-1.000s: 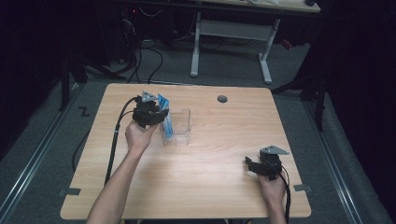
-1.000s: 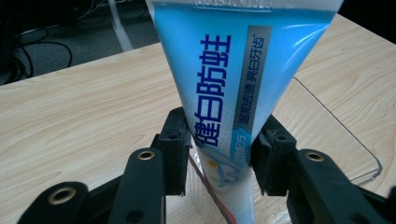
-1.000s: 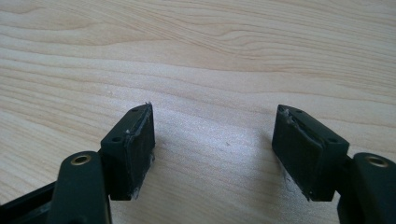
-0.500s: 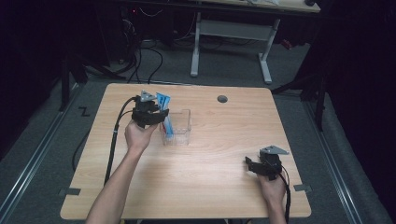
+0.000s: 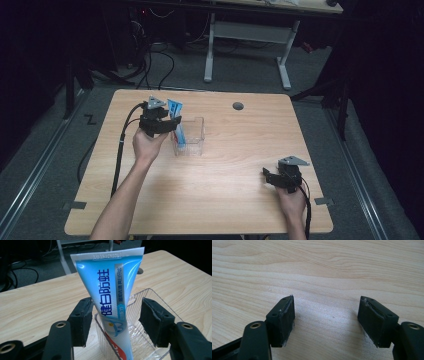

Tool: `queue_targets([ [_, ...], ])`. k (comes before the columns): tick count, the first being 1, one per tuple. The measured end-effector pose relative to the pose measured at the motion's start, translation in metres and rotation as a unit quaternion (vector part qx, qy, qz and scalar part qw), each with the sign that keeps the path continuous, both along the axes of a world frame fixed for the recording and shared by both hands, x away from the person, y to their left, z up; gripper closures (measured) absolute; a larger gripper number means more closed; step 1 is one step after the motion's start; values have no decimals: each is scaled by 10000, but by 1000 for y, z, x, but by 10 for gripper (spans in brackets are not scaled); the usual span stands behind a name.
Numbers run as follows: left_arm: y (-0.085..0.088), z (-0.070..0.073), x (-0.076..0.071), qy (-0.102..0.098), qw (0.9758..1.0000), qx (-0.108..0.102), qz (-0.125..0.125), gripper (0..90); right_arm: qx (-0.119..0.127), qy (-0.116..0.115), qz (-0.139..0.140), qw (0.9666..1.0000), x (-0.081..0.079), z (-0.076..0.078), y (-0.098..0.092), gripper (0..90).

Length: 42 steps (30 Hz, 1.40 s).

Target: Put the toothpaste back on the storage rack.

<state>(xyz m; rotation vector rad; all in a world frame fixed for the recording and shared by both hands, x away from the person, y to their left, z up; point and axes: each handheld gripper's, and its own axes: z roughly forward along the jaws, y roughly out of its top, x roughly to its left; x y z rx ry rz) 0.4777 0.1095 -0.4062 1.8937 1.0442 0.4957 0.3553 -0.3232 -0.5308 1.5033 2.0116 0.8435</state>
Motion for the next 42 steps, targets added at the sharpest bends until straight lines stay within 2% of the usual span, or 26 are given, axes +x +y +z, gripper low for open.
queue_targets([
  [13,10,11,-10,-101,9999,-86,-20,406,-3,-2,-4,10000,0,0,0,300],
  [22,20,18,-17,-154,9996,-229,0,396,-3,-2,-5,10000,0,0,0,300],
  [24,23,17,-20,-160,9994,-322,9,396,-2,-2,-1,10000,0,0,0,301],
  [42,51,8,-33,-112,9989,-388,244,388,5,4,-19,10000,0,0,0,300],
])
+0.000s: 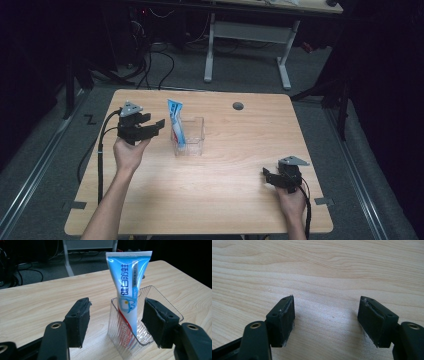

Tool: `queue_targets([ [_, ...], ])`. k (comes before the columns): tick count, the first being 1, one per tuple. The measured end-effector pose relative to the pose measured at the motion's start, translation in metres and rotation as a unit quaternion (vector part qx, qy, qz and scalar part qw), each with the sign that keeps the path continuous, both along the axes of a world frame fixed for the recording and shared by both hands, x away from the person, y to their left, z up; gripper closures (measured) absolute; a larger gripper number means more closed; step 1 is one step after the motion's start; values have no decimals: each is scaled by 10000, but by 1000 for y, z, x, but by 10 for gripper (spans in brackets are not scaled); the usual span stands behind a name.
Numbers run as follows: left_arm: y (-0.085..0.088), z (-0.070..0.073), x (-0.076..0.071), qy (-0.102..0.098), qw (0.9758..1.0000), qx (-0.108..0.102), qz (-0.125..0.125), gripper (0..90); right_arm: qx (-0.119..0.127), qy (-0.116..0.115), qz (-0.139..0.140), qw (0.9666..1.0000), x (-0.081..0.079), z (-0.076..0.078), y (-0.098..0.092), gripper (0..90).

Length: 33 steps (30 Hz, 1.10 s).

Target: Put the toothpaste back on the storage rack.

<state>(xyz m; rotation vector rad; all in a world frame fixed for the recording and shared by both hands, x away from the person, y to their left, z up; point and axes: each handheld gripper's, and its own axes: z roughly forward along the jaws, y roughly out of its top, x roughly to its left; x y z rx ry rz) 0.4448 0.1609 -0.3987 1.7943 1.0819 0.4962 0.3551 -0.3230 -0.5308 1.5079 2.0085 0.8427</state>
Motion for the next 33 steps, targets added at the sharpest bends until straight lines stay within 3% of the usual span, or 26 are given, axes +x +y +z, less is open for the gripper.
queue_targets([
  [4,7,0,-5,-32,9999,-91,43,387,1,0,-1,10000,0,0,0,300],
  [23,29,-12,-23,11,9998,-47,211,375,-1,-2,-12,10000,0,0,0,301],
  [33,46,-21,-34,46,9990,-248,371,368,-2,0,-38,10000,0,0,0,301],
])
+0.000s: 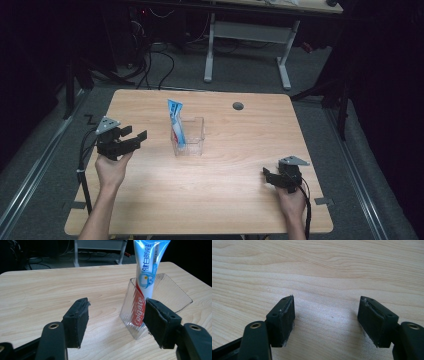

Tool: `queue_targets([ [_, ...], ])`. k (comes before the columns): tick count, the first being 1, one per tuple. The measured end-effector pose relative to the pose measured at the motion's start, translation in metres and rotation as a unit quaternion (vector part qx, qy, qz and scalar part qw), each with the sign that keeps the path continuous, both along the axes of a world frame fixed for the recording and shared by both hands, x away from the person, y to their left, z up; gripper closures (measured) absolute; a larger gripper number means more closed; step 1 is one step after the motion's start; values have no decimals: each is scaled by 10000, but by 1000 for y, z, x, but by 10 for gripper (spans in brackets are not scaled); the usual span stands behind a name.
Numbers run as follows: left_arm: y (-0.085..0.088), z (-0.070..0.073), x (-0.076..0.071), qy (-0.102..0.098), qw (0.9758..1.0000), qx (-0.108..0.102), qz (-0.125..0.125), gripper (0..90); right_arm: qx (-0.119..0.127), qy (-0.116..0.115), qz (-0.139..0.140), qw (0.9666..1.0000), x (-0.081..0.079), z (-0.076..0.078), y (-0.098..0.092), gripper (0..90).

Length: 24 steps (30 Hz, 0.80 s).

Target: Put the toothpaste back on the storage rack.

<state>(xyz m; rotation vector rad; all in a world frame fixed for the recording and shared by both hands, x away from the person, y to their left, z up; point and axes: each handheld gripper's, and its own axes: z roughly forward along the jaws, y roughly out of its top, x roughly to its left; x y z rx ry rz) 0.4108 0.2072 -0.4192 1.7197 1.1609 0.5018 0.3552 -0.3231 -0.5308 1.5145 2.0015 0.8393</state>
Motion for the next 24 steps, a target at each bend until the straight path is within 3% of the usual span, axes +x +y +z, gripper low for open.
queue_targets([
  [10,16,-7,-13,9,9997,-181,150,362,-2,-2,6,10000,0,0,0,300],
  [24,28,-15,-26,-7,9993,-271,255,358,-2,-1,5,10000,0,0,0,301],
])
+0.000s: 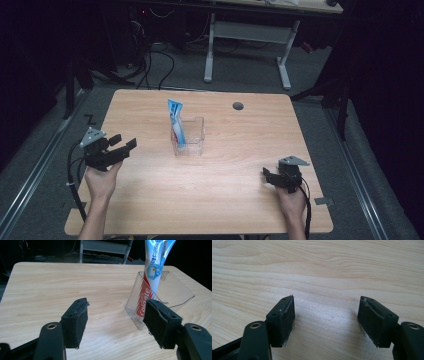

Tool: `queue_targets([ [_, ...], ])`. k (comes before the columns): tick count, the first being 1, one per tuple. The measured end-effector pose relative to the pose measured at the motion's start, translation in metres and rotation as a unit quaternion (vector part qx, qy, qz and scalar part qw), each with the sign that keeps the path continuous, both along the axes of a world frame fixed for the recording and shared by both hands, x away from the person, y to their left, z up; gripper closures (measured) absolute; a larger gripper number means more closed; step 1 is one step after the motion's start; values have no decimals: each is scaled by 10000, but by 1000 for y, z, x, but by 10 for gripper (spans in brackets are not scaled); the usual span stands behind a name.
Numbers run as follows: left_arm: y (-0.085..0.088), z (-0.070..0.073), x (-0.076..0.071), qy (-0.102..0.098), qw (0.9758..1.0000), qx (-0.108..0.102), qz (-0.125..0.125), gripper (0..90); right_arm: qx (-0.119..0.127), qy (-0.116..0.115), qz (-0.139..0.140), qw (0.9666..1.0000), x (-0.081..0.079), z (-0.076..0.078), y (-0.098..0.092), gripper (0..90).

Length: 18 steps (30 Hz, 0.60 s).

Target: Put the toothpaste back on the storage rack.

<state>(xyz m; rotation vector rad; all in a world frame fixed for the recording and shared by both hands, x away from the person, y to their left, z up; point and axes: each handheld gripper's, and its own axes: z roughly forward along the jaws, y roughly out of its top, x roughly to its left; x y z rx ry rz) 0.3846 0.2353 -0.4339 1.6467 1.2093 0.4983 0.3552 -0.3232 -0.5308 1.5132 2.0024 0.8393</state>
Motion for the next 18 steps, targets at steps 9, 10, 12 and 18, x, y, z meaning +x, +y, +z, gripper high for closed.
queue_targets([
  [9,6,-10,-8,52,10000,-42,51,357,-2,-2,4,10000,0,0,0,301],
  [10,6,-10,-8,52,10000,-42,51,356,-1,-1,4,10000,0,0,0,301],
  [12,7,-13,-9,74,9999,-67,63,355,-2,-2,2,10000,0,0,0,301],
  [18,12,-19,-14,83,9998,-126,104,354,-2,-3,5,10000,0,0,0,300],
])
